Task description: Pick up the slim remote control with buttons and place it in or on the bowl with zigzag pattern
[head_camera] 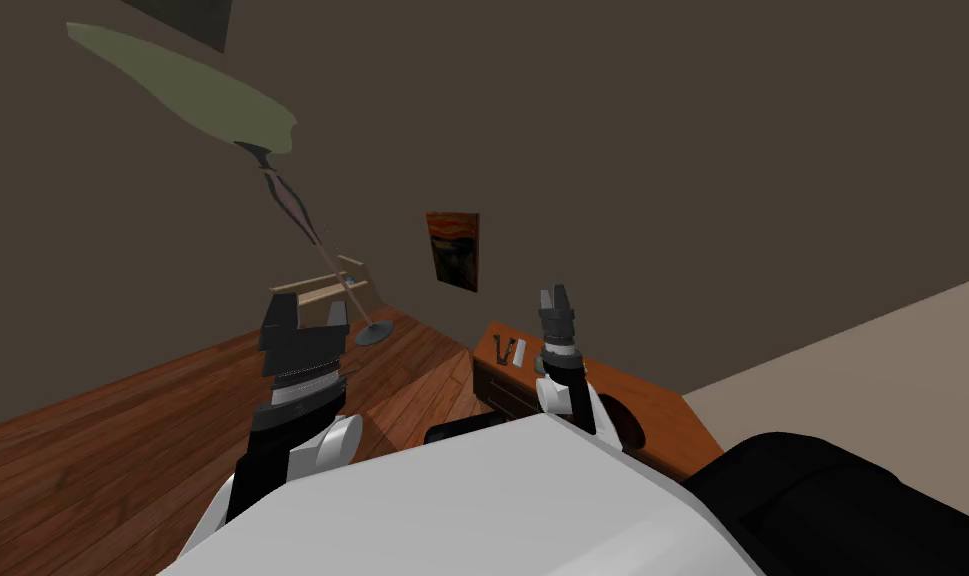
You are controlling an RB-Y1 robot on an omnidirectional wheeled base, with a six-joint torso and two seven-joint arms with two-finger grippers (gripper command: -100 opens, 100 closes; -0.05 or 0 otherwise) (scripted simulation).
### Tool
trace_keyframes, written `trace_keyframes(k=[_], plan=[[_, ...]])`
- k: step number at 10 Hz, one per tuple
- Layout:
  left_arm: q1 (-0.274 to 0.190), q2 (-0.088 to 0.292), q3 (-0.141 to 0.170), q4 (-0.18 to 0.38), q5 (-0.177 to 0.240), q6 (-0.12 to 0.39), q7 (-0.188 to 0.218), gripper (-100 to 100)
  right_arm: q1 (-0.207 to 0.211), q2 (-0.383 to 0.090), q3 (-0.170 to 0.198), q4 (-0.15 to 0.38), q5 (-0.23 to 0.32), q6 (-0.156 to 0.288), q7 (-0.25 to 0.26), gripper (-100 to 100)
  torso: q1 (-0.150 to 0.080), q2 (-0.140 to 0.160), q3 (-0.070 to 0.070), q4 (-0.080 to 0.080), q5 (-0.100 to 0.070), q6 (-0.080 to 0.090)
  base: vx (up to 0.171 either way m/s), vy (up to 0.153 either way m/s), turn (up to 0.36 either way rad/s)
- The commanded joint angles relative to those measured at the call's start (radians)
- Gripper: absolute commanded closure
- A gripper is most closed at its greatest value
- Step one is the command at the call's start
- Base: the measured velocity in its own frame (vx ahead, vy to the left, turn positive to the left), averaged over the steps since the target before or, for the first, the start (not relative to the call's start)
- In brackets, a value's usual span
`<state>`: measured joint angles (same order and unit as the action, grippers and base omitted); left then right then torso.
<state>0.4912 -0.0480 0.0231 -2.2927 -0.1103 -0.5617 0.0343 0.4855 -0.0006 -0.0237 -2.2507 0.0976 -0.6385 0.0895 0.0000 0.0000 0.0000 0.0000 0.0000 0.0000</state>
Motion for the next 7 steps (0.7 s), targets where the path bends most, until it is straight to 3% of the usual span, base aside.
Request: trace_keyframes(k=[1,4,7], plan=[[0.0,0.0,0.0,0.0,0.0,0.0,0.0,0,0.001,-0.031,0.005,0.015,0.008,0.005,0.009,-100,0.0,0.0,0.0,0.0,0.0,0.0,-0.035,0.033,0.111],[0.0,0.0,0.0,0.0,0.0,0.0,0.0,0,0.007,-0.112,0.027,0.069,0.038,0.022,0.043,-100,0.006,0.008,0.004,0.002,0.001,0.0,-0.125,0.085,0.177],[0.0,0.0,0.0,0.0,0.0,0.0,0.0,0,0.017,-0.206,0.063,0.154,0.085,0.048,0.097,-100,0.008,0.011,0.006,0.002,0.002,-0.001,-0.159,0.125,0.306]])
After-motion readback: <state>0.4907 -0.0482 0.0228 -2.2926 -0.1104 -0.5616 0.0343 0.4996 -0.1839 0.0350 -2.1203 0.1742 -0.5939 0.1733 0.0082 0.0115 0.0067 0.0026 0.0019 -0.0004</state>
